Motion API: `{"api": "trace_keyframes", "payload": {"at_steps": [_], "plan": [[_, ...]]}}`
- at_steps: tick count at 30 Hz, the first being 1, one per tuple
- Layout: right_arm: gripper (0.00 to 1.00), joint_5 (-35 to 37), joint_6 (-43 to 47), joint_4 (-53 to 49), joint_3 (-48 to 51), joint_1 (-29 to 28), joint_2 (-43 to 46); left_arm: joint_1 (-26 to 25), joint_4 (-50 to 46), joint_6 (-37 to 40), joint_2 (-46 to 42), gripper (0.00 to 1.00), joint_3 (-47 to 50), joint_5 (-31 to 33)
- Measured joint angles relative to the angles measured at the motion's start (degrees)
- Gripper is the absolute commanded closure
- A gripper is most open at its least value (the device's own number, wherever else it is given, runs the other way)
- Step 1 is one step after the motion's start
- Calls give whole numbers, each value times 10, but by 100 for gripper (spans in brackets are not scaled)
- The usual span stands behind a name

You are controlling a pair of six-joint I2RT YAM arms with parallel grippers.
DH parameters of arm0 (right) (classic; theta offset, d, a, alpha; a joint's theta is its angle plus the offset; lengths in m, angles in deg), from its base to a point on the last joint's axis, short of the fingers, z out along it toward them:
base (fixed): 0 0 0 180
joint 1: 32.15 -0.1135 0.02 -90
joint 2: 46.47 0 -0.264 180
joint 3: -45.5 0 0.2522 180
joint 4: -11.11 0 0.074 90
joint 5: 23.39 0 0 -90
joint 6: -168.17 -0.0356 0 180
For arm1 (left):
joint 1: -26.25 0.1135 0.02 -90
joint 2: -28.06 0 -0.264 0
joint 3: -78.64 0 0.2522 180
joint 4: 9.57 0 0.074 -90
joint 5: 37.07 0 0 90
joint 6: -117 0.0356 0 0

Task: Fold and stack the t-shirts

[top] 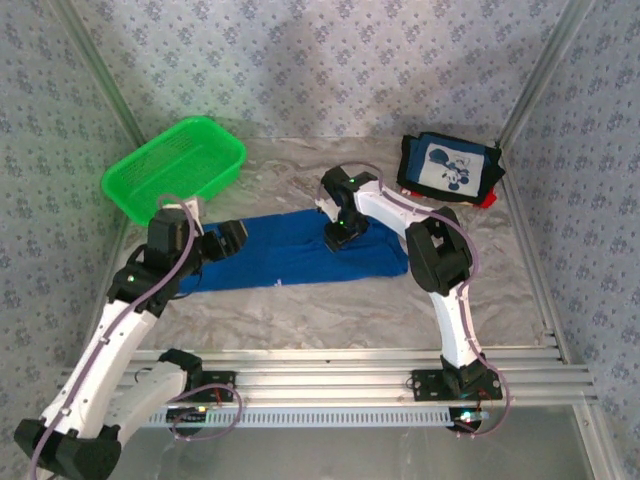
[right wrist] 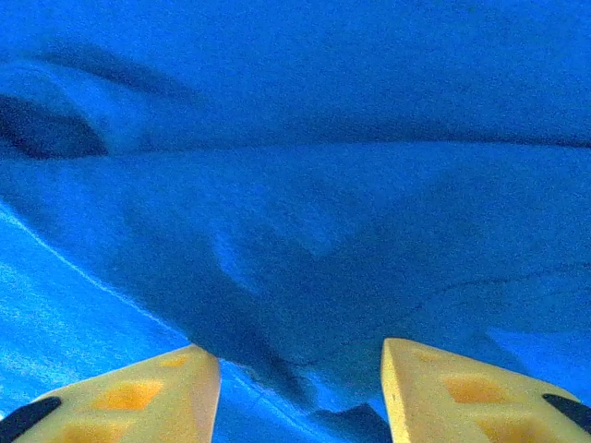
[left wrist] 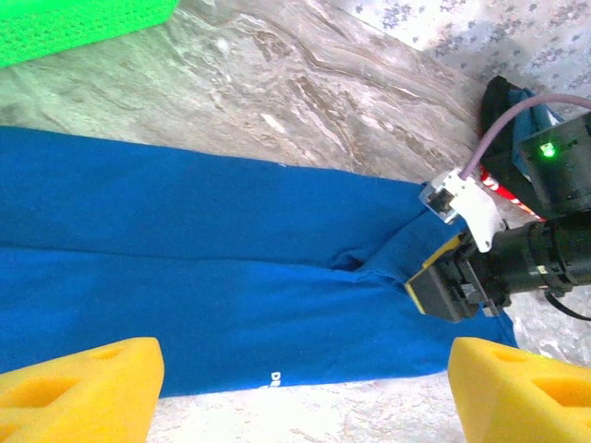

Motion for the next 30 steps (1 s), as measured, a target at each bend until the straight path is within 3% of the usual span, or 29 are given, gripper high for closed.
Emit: {"api": "trace_keyframes", "payload": {"at_steps": [3,8,13,30], "plan": [[61,8,5,-6,-2,0,-2,0,-10,0,-9,19,0,14],[84,22,7,-10,-4,-4,-7,0,-21,0,-9,19,0,30],[96,36,5,-17,-33,-10,-18,0,-22,2,-9,19,0,44],[100,117,24,-22,-154,-32,-76,0,-19,-12,-19,20,85,57]]}}
